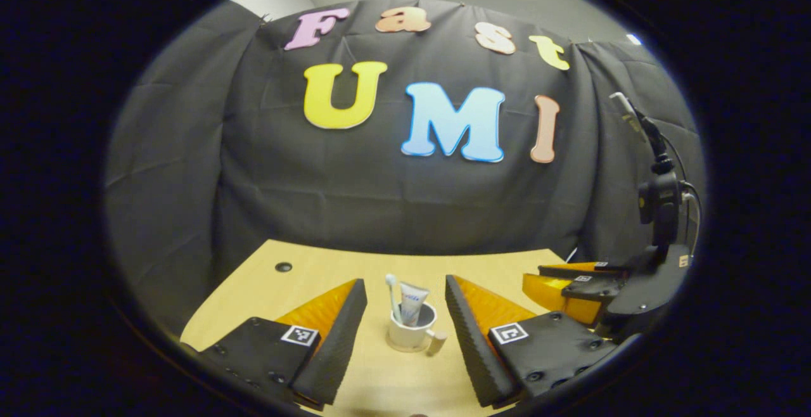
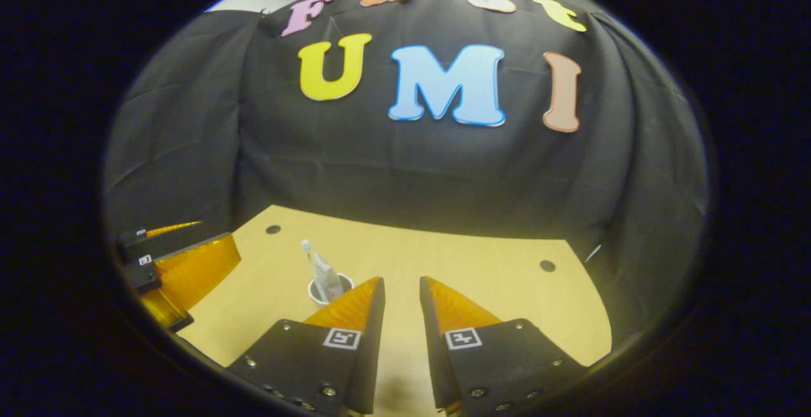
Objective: Put the toothbrush and toothpaste on the desktop into the cup, then pick up the cup and place it on the coaster on the desktop.
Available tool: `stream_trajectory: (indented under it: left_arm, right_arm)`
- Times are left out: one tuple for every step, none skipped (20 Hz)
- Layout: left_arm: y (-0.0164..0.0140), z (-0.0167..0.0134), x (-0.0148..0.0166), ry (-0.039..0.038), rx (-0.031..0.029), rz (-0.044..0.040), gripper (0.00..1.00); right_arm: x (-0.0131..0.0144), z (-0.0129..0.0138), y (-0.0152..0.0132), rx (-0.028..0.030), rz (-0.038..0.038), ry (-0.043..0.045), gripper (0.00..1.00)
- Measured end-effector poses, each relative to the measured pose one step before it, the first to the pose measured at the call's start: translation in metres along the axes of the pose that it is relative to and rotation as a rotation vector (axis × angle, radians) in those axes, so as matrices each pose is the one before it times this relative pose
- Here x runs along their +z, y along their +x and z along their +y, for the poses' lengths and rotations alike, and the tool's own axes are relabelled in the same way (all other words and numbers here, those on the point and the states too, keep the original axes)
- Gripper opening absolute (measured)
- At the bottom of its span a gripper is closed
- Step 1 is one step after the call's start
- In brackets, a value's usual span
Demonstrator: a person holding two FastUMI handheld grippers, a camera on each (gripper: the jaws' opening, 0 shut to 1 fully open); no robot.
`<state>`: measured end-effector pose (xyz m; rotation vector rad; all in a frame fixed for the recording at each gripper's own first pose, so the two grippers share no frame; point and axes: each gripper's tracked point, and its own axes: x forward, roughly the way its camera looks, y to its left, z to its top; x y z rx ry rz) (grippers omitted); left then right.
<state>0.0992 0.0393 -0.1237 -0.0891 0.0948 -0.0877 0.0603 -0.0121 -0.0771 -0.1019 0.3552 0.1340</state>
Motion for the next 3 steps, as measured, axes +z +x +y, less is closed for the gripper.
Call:
stream_trajectory:
  left_arm:
    - [0.00204,-0.00793,0.01492,0.01655,-0.0117,-0.03272,0.89]
    - [-0.0015,-0.00551,0.0092,0.01536,-0.00821,-0.03014,0.89]
    - [-0.00108,-0.0085,0.00839,0.00801,-0.0116,-0.01845,0.87]
  right_arm:
    - [0.01284,-0.00863,-0.00961,-0.02758,-0.04073,0.01081,0.31]
    - [0.00895,-0.00653,-0.00763,-0.02247,-0.03796,0.00842,0.34]
    - [0.00794,-0.00759,-0.00759,-0.02218,-0.02757,0.00798,0.34]
